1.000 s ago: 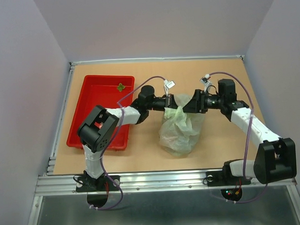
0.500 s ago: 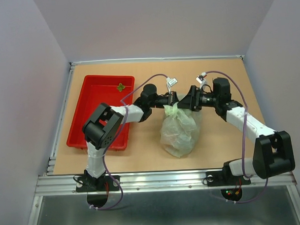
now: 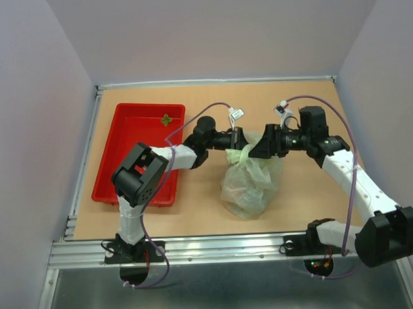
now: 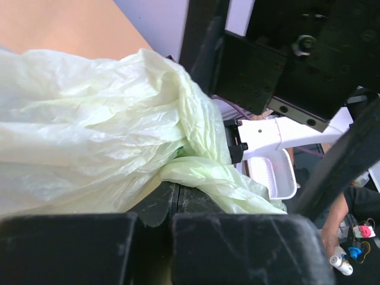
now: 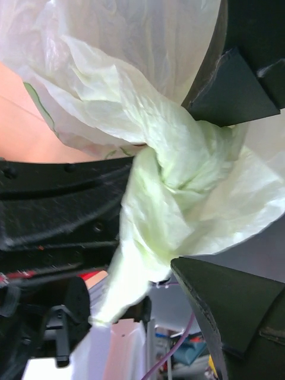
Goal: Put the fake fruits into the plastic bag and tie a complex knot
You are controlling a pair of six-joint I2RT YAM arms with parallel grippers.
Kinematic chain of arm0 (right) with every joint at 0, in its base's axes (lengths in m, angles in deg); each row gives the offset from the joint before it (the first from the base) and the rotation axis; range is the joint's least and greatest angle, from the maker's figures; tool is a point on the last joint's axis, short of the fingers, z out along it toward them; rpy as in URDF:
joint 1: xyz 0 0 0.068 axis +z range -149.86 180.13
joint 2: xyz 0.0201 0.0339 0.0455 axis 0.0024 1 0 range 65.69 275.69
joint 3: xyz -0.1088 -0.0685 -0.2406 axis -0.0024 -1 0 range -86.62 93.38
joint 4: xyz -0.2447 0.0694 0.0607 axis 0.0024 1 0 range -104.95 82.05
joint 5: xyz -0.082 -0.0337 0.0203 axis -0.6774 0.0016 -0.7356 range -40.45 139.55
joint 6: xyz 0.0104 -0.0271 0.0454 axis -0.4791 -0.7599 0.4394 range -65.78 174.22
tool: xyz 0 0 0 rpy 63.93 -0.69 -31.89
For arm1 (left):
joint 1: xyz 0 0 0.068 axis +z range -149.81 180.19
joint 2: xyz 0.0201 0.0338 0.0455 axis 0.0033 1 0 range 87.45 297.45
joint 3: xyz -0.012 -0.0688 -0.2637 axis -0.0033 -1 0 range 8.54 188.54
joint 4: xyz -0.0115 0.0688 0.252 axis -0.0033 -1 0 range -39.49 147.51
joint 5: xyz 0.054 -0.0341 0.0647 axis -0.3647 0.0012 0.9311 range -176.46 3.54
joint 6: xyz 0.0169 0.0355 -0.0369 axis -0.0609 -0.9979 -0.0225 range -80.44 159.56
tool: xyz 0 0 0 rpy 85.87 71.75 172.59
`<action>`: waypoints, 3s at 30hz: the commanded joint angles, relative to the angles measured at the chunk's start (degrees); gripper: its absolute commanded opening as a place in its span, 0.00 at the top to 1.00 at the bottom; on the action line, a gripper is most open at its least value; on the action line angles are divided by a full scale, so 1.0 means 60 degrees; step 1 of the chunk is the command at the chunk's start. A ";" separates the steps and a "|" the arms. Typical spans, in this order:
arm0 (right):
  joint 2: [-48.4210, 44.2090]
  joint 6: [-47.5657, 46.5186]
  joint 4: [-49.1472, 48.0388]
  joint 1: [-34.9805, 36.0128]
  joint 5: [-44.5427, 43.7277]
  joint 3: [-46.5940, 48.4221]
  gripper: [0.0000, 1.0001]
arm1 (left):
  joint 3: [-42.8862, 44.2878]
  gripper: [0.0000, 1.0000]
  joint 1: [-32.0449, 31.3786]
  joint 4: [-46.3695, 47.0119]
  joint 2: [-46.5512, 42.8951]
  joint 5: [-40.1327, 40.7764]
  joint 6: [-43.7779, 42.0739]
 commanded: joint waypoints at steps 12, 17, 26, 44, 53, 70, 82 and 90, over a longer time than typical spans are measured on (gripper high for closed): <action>-0.0302 -0.2216 0.2756 -0.1008 -0.0374 0.1397 0.29 | -0.0312 1.00 0.0014 0.0047 -0.0837 -0.0108 -0.0466; 0.0489 -0.2494 0.2318 -0.1375 0.0547 0.1559 0.66 | -0.0415 1.00 -0.0220 0.0354 -0.0867 -0.0664 -0.0524; 0.0520 -0.2271 0.1552 -0.1477 0.0610 0.1367 0.83 | -0.0444 1.00 -0.0338 0.0501 -0.0954 -0.0753 -0.0422; -0.0215 -0.4032 0.4661 -0.1537 0.0855 0.1604 0.91 | -0.0298 1.00 -0.0324 0.0530 -0.0881 -0.0621 -0.0349; 0.0694 -0.4077 0.4455 -0.1273 0.0857 0.1427 0.96 | -0.0312 1.00 -0.0324 0.0501 -0.0969 -0.0562 -0.0363; 0.0959 -0.2159 0.2011 -0.1185 0.0914 0.1105 0.50 | -0.0239 1.00 -0.0367 0.0574 -0.0676 -0.0825 -0.0217; 0.1164 -0.1103 0.0501 -0.0746 0.1457 0.0710 0.51 | -0.0019 1.00 -0.0456 0.1231 -0.0471 -0.0943 0.0367; 0.1368 0.0873 -0.2778 -0.0614 0.0959 0.0445 0.99 | 0.0376 1.00 -0.0148 0.1615 -0.0749 -0.0709 0.0808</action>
